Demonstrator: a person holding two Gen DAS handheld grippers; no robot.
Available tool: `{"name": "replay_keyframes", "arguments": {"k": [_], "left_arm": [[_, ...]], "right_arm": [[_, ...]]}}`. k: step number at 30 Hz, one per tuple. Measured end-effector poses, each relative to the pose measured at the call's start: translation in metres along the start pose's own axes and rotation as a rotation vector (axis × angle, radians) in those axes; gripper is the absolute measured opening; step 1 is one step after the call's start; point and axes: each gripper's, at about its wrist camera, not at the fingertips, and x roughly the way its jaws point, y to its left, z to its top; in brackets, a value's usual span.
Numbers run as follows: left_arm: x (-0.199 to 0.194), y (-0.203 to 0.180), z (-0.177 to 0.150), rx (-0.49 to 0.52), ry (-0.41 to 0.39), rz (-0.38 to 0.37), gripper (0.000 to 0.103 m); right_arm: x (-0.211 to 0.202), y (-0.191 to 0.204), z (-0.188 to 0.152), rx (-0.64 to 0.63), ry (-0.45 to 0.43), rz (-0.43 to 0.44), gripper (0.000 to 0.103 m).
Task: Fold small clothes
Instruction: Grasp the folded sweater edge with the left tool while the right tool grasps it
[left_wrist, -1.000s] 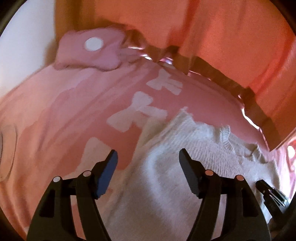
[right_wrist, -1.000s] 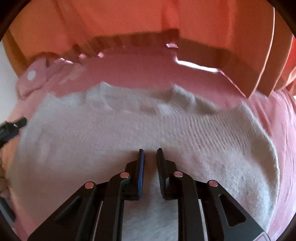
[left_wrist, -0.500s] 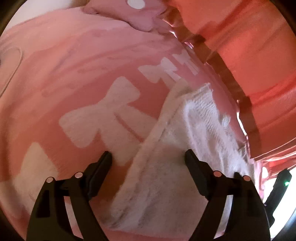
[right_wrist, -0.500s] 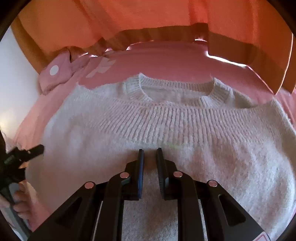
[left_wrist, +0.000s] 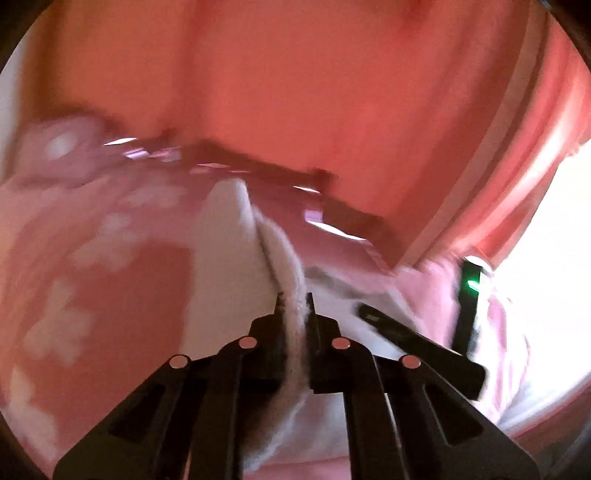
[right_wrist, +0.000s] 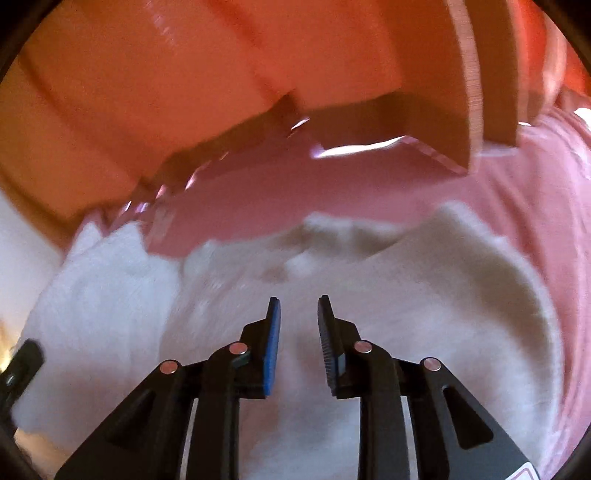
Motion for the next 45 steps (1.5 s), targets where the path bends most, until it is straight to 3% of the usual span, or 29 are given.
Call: {"name": "replay_keyframes", "arguments": {"k": [2, 6, 9, 11, 13, 14, 18, 22, 25, 27, 30, 32, 33, 36, 37, 39, 42, 44, 45], "left_arm": [[0.028, -0.038, -0.008, 0.05, 0.062, -0.052, 0.007], [0.099, -0.067, -0.047, 0.109, 0.232, 0.012, 0.008], [0.089, -0.056, -0.058, 0.067, 0.22, -0.024, 0.015], [0.06, -0.048, -0.056, 0.091, 0.185, -0.046, 0.034], [0.026, -0.042, -0.055, 0.126, 0.143, -0.044, 0.071], [0.009, -0.036, -0.054, 0.155, 0.121, -0.032, 0.08], [-0.026, -0.008, -0.069, 0.251, 0.104, 0.066, 0.089], [-0.006, 0.026, -0.104, 0.26, 0.187, 0.157, 0.089], [0.015, 0.037, -0.115, 0.263, 0.198, 0.204, 0.089], [0.027, 0.04, -0.121, 0.265, 0.207, 0.231, 0.083], [0.041, 0.052, -0.124, 0.19, 0.248, 0.176, 0.067], [0.042, 0.058, -0.124, 0.142, 0.25, 0.123, 0.054], [0.041, 0.057, -0.123, 0.149, 0.245, 0.118, 0.052], [0.035, 0.051, -0.12, 0.166, 0.23, 0.124, 0.037], [0.028, 0.046, -0.118, 0.171, 0.221, 0.124, 0.033], [0.019, 0.037, -0.107, 0.173, 0.202, 0.092, 0.032], [0.001, 0.012, -0.092, 0.185, 0.166, 0.0, 0.033], [0.001, -0.008, -0.087, 0.217, 0.164, -0.049, 0.033], [0.003, -0.015, -0.087, 0.234, 0.162, -0.065, 0.033]], "right_arm": [[-0.011, -0.022, 0.007, 0.042, -0.042, -0.043, 0.023], [-0.019, -0.054, 0.014, 0.131, -0.042, -0.038, 0.027], [-0.021, -0.067, 0.014, 0.166, -0.013, 0.025, 0.031], [-0.019, -0.065, 0.012, 0.159, 0.004, 0.077, 0.043], [-0.014, -0.057, 0.01, 0.145, 0.041, 0.143, 0.052], [-0.009, -0.052, 0.009, 0.14, 0.069, 0.186, 0.053], [0.008, -0.024, 0.002, 0.112, 0.172, 0.307, 0.059], [0.027, 0.003, -0.007, 0.103, 0.275, 0.415, 0.066], [0.04, 0.024, -0.018, 0.08, 0.349, 0.448, 0.069], [0.044, 0.037, -0.024, 0.04, 0.366, 0.424, 0.071], [0.045, 0.047, -0.028, -0.01, 0.36, 0.389, 0.069], [0.042, 0.052, -0.03, -0.04, 0.334, 0.377, 0.038], [0.042, 0.053, -0.03, -0.037, 0.33, 0.388, 0.015], [0.015, 0.046, -0.018, 0.003, 0.213, 0.464, 0.012], [-0.009, 0.038, -0.009, 0.013, 0.134, 0.51, 0.012], [-0.036, 0.02, -0.001, 0.041, 0.051, 0.538, 0.012], [-0.07, -0.035, -0.004, 0.112, -0.053, 0.469, 0.012], [-0.061, -0.074, -0.01, 0.165, -0.008, 0.266, 0.012], [-0.043, -0.097, -0.016, 0.214, 0.074, 0.142, 0.013]]}}
